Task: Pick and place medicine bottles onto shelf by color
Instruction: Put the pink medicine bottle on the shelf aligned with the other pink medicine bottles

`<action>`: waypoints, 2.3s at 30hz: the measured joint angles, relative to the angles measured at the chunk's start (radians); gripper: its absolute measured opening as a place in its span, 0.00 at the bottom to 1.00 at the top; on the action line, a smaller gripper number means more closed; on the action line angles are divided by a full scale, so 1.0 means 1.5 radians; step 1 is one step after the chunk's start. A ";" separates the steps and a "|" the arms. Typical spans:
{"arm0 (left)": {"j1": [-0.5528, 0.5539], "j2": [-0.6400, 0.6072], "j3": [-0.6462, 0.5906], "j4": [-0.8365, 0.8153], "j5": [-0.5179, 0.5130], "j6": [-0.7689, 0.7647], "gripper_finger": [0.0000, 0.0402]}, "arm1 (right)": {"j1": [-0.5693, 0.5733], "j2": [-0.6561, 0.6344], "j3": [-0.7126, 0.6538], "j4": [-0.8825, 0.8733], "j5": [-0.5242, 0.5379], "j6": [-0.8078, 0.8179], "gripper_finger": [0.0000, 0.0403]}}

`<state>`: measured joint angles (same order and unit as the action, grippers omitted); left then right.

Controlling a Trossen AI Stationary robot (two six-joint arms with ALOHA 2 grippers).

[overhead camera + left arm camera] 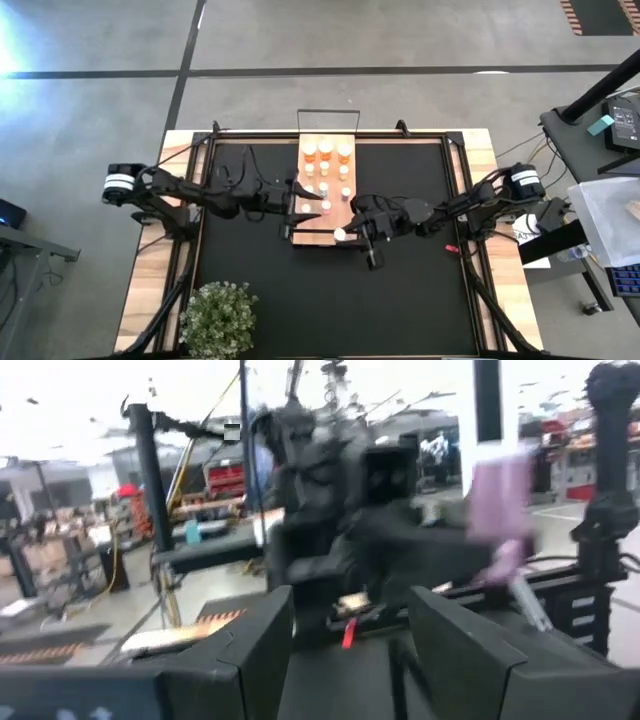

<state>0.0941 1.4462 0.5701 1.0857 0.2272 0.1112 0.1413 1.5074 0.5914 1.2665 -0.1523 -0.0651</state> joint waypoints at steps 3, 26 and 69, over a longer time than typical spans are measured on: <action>-0.012 -0.013 0.003 0.003 -0.001 0.005 0.46 | -0.009 -0.003 0.007 -0.024 0.006 0.013 0.25; -0.056 -0.006 0.028 -0.009 0.000 -0.001 0.46 | -0.012 0.003 0.028 -0.074 0.104 -0.030 0.25; -0.060 -0.007 0.083 -0.124 0.003 -0.045 0.27 | -0.029 0.003 0.071 -0.176 0.139 -0.057 0.25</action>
<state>0.0044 1.4357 0.6945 0.8994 0.2321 0.0436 0.0975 1.5112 0.6983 1.0028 0.0560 -0.1505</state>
